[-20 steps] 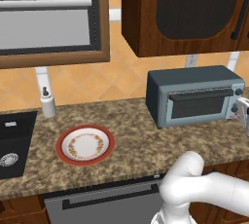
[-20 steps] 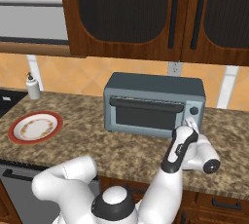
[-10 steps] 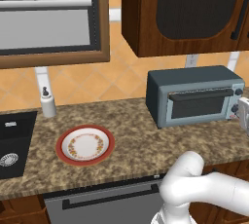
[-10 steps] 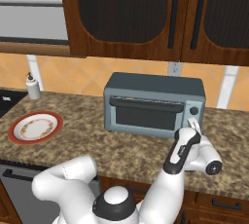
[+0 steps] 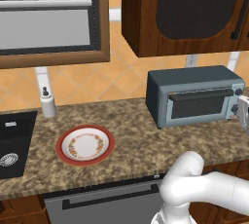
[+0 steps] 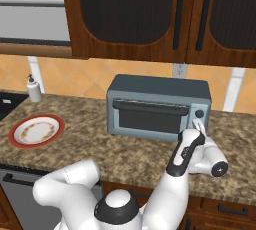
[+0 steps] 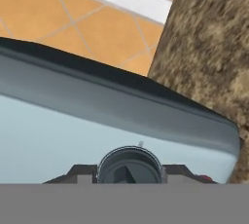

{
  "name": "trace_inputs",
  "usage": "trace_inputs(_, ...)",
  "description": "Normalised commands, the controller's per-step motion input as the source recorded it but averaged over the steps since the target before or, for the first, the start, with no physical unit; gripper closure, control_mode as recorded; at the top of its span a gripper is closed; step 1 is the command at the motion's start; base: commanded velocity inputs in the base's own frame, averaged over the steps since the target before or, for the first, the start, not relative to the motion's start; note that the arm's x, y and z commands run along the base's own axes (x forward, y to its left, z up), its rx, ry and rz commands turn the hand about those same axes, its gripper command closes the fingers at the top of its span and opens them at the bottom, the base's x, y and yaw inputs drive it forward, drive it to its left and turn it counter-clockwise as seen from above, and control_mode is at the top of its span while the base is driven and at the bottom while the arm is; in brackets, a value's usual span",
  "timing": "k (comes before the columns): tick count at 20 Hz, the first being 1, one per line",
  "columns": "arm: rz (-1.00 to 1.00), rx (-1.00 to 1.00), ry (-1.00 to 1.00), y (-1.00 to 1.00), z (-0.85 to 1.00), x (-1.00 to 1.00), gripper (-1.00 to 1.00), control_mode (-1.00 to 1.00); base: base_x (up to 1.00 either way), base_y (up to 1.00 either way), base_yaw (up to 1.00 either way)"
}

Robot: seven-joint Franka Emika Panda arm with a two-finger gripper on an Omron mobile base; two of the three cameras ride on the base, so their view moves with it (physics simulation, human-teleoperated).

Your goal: Pick up the kebab skewer and baguette bread, and place them inside the toaster oven. Close the toaster oven door and start by setting the timer.

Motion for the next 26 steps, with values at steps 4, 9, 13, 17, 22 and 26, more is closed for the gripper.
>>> trace_inputs(4, 0.00, 0.20, 0.09, 0.31, 0.03, 0.13, 1.00, -1.00, 0.00, 0.00, 0.00)
trace_inputs(9, 0.00, 0.22, 0.07, 0.28, 0.00, 0.12, 1.00, -1.00, 0.00, 0.00, 0.00)
trace_inputs(13, 0.00, 0.25, 0.02, 0.28, 0.01, 0.11, 1.00, -1.00, 0.00, 0.00, 0.00)
trace_inputs(17, 0.00, 0.27, 0.01, 0.30, 0.01, 0.15, 1.00, -1.00, 0.00, 0.00, 0.00)
trace_inputs(22, -0.02, 0.28, 0.01, 0.36, 0.00, 0.12, 1.00, -1.00, 0.00, 0.00, 0.00)
trace_inputs(26, -0.03, 0.25, 0.03, 0.44, 0.00, 0.10, 1.00, -1.00, 0.00, 0.00, 0.00)
